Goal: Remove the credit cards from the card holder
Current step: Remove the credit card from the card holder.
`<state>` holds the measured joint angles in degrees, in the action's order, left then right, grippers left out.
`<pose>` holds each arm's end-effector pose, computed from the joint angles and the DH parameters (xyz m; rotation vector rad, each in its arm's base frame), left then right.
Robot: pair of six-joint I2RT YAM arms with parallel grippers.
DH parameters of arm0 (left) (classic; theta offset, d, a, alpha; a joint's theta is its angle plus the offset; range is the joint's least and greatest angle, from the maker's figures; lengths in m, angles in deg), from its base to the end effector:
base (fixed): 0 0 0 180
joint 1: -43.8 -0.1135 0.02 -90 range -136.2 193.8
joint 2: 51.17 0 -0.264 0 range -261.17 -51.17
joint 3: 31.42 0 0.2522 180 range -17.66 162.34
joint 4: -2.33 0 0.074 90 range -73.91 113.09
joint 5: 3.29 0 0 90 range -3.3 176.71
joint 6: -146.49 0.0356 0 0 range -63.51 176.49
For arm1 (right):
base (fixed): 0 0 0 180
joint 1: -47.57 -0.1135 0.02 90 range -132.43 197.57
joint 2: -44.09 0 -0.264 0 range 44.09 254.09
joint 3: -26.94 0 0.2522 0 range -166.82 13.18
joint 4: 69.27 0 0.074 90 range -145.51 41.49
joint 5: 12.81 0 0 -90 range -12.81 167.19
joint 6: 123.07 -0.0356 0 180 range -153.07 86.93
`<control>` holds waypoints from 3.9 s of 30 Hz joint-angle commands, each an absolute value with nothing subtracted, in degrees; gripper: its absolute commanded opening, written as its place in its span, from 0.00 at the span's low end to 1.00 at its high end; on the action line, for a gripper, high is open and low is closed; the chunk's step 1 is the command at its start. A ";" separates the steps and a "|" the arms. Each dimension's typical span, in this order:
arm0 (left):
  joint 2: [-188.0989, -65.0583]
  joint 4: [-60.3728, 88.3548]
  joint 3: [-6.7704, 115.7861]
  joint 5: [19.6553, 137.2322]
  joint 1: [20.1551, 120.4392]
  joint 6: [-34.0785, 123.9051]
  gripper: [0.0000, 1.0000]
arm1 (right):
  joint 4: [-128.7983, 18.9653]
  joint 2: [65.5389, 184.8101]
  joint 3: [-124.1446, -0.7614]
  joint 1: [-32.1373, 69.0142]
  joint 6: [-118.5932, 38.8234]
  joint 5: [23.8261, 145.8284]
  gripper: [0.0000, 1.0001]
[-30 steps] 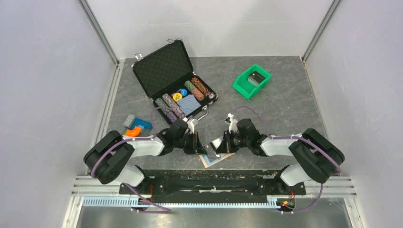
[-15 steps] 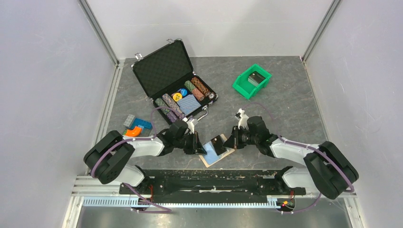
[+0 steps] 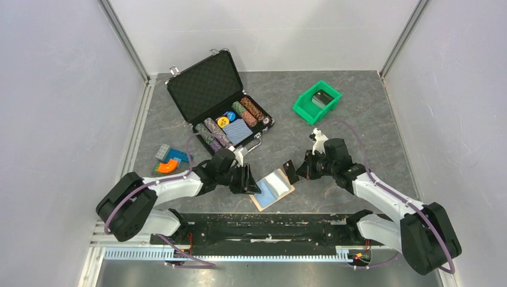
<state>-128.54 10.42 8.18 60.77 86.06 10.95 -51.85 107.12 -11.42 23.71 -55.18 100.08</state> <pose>0.1638 -0.1699 0.1406 0.1708 2.6455 -1.1801 0.1853 0.0971 0.1719 -0.2507 2.3793 0.8575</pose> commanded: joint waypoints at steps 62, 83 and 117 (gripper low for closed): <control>-117.17 -3.24 17.11 58.13 86.34 -0.09 0.02 | -82.54 91.77 -2.52 25.85 -81.99 117.32 0.56; -115.38 -12.60 13.81 65.78 86.34 -8.35 0.02 | -111.50 93.10 8.31 24.62 -99.75 116.74 0.35; -111.81 -10.27 12.02 69.38 86.25 -6.95 0.02 | -115.19 96.04 9.98 20.51 -100.91 111.36 0.26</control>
<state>-112.05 -9.27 11.83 68.64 86.25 -6.86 -110.23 95.05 9.94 20.69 -100.75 111.34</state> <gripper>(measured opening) 0.032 0.247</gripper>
